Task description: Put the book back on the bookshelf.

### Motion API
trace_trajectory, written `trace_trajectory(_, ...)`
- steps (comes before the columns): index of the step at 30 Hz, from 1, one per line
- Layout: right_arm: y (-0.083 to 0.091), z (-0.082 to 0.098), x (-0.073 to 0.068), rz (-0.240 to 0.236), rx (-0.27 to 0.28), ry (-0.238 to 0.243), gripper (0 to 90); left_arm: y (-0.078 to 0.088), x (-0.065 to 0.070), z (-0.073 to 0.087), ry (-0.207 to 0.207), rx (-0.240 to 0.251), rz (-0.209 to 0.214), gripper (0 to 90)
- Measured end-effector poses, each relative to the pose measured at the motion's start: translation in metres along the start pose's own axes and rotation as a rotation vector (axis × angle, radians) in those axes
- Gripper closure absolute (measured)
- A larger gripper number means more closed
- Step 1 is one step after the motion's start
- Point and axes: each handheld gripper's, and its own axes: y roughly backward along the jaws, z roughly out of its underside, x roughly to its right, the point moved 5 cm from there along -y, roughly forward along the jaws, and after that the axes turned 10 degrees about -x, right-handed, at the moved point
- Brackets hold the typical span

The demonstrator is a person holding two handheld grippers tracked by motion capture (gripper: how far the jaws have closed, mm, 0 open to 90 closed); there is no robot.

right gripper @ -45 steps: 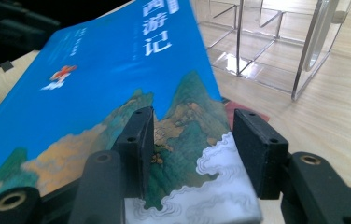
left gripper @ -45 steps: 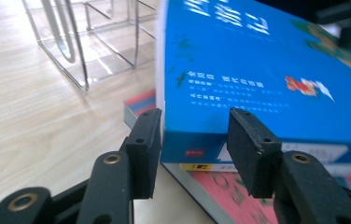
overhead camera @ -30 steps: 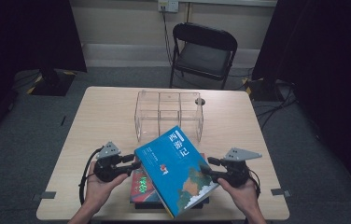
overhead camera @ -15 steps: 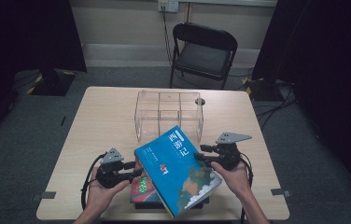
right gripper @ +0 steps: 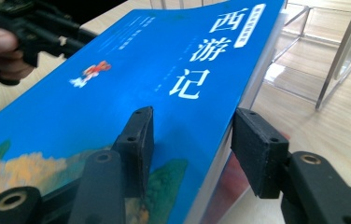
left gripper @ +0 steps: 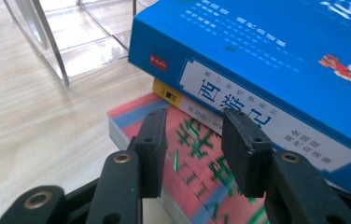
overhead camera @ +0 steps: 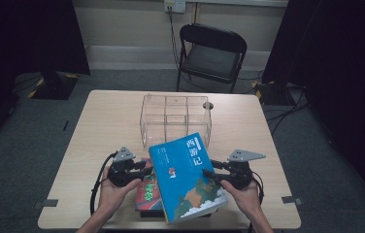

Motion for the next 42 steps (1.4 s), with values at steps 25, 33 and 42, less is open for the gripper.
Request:
trace_trajectory(25, 0.010, 0.003, -0.008, 0.051, 0.020, 0.007, 55.8, 0.001, 0.000, -0.010, 0.004, 0.024, 0.037, 55.0)
trace_trajectory(33, -0.001, -0.004, 0.010, 0.082, 0.085, -0.075, 70.6, 0.015, 0.011, -0.014, 0.028, 0.081, 0.063, 48.4)
trace_trajectory(42, -0.002, -0.004, 0.010, 0.085, 0.073, -0.090, 57.4, 0.022, 0.014, -0.021, 0.068, 0.095, 0.107, 44.1)
